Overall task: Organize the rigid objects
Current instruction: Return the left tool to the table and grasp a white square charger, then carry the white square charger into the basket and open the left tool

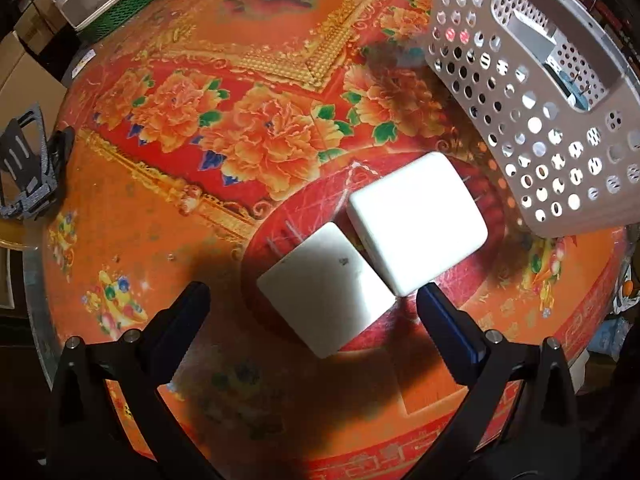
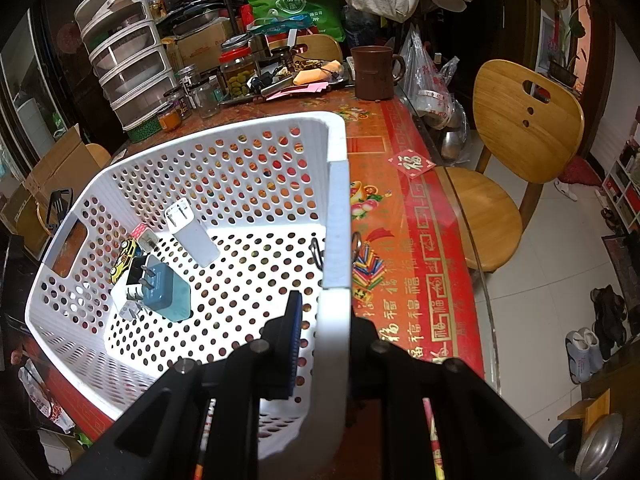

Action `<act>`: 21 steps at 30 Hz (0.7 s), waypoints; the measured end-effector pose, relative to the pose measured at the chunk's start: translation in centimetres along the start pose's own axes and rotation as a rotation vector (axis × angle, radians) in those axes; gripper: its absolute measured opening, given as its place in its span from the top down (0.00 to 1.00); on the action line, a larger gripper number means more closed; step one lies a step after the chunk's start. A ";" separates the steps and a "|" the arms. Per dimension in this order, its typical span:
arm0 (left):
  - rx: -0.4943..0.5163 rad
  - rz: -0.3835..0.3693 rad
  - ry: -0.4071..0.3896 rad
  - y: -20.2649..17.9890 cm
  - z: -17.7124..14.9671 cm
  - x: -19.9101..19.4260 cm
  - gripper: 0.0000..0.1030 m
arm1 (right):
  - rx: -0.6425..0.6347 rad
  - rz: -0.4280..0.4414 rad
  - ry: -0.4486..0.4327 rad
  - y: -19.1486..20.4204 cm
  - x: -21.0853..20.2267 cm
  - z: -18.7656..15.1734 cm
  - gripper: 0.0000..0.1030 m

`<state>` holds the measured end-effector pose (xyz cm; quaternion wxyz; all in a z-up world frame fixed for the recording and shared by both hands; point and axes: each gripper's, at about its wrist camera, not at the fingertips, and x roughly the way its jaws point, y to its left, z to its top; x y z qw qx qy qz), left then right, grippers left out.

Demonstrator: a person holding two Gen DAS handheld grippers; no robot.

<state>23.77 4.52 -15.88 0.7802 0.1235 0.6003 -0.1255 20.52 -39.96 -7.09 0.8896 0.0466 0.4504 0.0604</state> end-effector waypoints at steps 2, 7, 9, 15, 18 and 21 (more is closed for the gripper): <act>0.011 0.005 0.008 -0.5 0.2 0.4 0.12 | -0.001 0.000 0.000 0.0 0.0 0.0 0.85; -0.008 -0.052 -0.004 -0.3 0.4 0.1 0.32 | -0.002 -0.001 0.001 0.0 0.0 -0.1 0.85; -0.015 -0.054 -0.006 -0.2 0.3 -0.3 0.42 | -0.002 -0.001 0.001 0.0 0.0 -0.1 0.85; -0.035 -0.035 -0.015 0.4 -0.1 -0.4 0.42 | -0.002 -0.002 0.001 0.0 0.0 -0.1 0.85; -0.040 -0.031 -0.027 0.8 -0.2 -0.9 0.42 | -0.006 -0.002 0.002 0.0 0.0 -0.1 0.85; -0.047 -0.026 -0.058 1.1 -0.3 -2.3 0.42 | -0.006 -0.002 0.002 0.0 -0.1 -0.1 0.85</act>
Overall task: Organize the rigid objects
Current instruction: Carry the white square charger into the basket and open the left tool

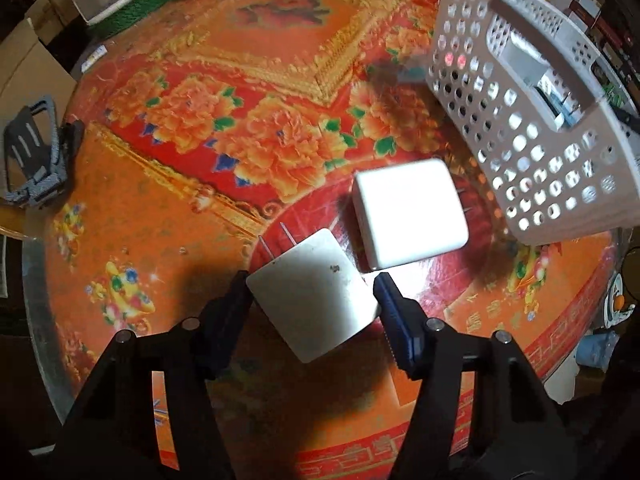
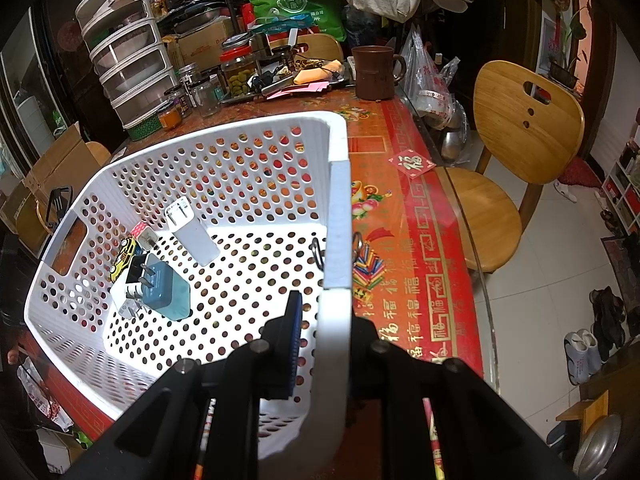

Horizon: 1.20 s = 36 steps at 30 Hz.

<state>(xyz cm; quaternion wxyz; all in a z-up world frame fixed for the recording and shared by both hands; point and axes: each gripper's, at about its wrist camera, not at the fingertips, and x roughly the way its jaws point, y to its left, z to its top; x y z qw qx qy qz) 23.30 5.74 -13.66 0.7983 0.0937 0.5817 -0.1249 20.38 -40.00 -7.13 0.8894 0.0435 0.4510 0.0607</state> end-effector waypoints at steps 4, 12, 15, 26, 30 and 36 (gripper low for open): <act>-0.010 0.014 -0.061 0.1 0.5 -3.0 0.42 | -0.002 -0.001 0.001 0.0 0.0 0.0 0.85; 0.067 0.017 -0.225 -3.3 4.4 -11.9 0.42 | -0.002 -0.001 0.001 0.0 0.0 0.0 0.85; 0.132 -0.003 -0.253 -6.8 6.8 -14.1 0.42 | 0.000 0.000 0.000 0.0 0.0 0.0 0.85; 0.283 0.031 -0.087 -18.7 15.8 -7.1 0.42 | 0.000 0.002 0.006 0.2 -0.1 0.1 0.84; 0.266 0.070 -0.017 -18.9 17.0 -3.1 0.42 | 0.002 0.012 0.005 0.2 0.0 0.1 0.84; 0.249 0.130 0.032 -18.5 17.3 -0.3 0.42 | 0.002 0.012 0.004 0.1 0.0 0.1 0.83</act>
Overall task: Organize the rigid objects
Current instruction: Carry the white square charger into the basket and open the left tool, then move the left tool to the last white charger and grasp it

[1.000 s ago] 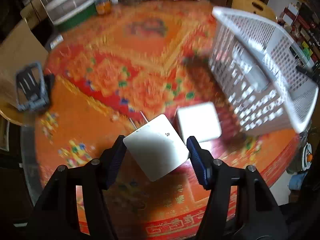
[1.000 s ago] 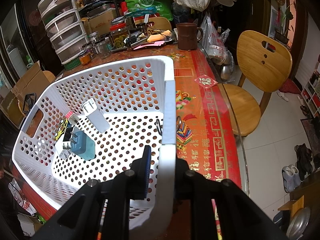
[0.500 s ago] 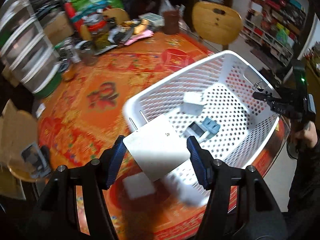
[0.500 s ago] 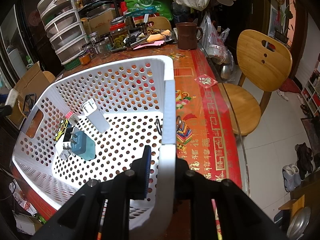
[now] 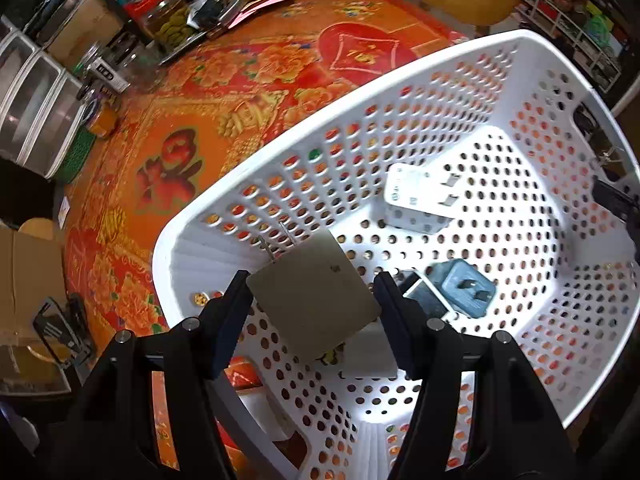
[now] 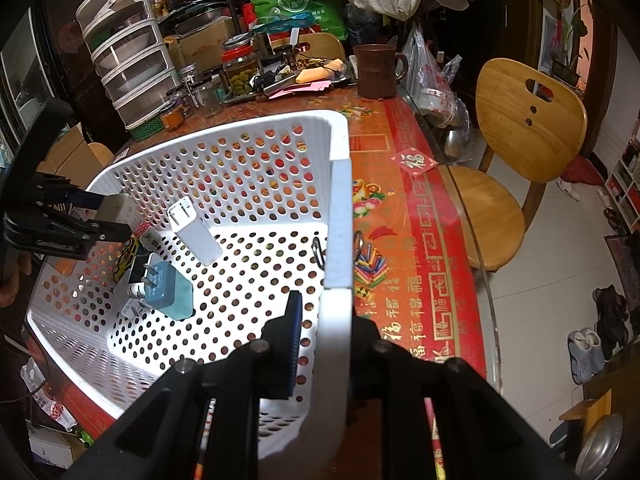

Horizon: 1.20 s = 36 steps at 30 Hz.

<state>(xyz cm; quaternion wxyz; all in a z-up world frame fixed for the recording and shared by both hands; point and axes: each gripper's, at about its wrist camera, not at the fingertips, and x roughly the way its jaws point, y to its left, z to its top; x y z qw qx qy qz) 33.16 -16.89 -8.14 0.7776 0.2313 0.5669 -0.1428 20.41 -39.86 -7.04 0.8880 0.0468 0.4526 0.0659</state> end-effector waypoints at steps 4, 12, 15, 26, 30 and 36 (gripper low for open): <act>0.014 -0.001 0.013 -0.5 -0.2 0.3 0.42 | 0.002 0.001 0.000 0.0 0.0 0.0 0.83; 0.018 0.015 0.046 -1.1 -0.1 1.0 0.42 | 0.003 -0.006 0.006 0.0 0.1 0.1 0.83; 0.024 0.021 0.038 -1.3 -0.1 0.9 0.36 | 0.002 -0.005 0.005 0.0 0.1 0.1 0.83; 0.061 0.019 -0.234 -0.2 -4.5 -9.1 0.03 | 0.003 -0.002 0.005 -0.2 0.2 0.0 0.83; -0.019 0.025 -0.341 4.0 -8.7 -13.3 0.01 | 0.003 -0.003 0.005 -0.2 0.3 0.0 0.83; -0.127 0.100 -0.308 10.4 -13.8 -13.4 0.01 | 0.003 -0.002 0.002 -0.3 0.2 0.0 0.83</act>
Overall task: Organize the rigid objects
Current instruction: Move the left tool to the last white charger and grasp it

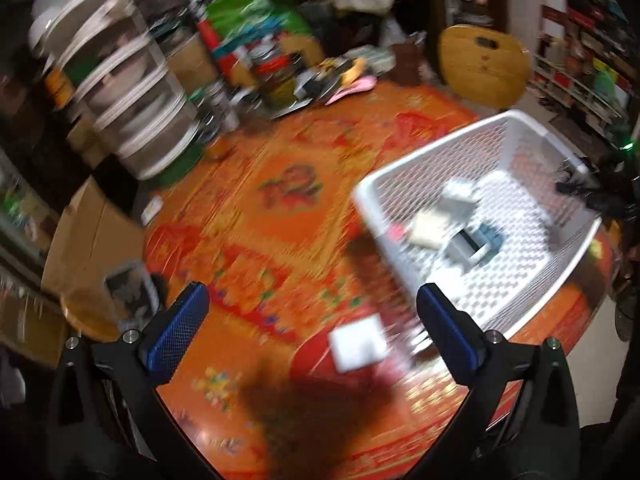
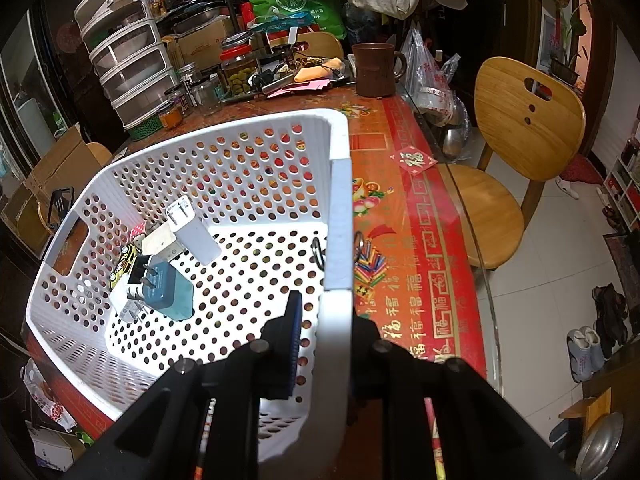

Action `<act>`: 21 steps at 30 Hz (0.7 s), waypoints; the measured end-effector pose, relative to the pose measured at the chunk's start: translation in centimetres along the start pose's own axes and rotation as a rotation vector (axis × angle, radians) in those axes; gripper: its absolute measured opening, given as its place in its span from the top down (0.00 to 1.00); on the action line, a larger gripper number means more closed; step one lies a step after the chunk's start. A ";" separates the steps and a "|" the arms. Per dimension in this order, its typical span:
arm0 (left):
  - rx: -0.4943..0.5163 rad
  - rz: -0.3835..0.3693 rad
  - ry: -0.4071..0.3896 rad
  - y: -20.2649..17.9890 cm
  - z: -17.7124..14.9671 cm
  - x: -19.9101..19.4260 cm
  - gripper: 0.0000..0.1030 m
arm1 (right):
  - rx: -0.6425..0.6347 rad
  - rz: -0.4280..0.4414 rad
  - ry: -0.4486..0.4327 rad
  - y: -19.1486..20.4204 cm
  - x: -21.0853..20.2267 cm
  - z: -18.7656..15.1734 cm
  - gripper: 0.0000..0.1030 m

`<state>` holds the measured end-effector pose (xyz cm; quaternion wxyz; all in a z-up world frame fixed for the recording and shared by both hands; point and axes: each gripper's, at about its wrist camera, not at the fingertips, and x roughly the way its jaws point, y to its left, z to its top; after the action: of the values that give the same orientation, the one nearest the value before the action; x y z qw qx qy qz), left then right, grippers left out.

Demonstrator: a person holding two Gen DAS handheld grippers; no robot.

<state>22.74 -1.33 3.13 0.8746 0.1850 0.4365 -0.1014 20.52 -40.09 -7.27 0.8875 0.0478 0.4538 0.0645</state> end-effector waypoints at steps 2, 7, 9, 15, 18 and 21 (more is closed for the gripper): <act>-0.002 0.018 0.073 1.1 -1.8 2.3 0.01 | 0.004 0.001 -0.001 0.0 -0.1 0.0 0.83; -0.024 -0.023 0.197 0.5 -5.2 8.5 0.01 | 0.003 0.002 -0.002 0.0 -0.1 0.1 0.83; -0.032 -0.067 0.229 -0.3 -6.5 10.5 0.01 | 0.003 0.000 0.000 0.0 -0.1 0.1 0.83; -0.079 -0.175 0.271 -1.6 -8.0 14.4 0.01 | -0.007 -0.006 0.006 0.1 -0.3 0.0 0.83; -0.095 -0.192 0.266 -1.6 -8.1 15.1 0.01 | -0.004 -0.004 0.004 0.1 -0.3 0.0 0.83; -0.093 -0.201 0.270 -1.9 -8.2 15.5 0.01 | -0.005 -0.005 0.004 0.2 -0.3 0.0 0.83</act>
<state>25.40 0.04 -14.23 0.8011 0.1119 0.5705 -0.1423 20.29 -39.99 -6.99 0.8868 0.0445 0.4556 0.0635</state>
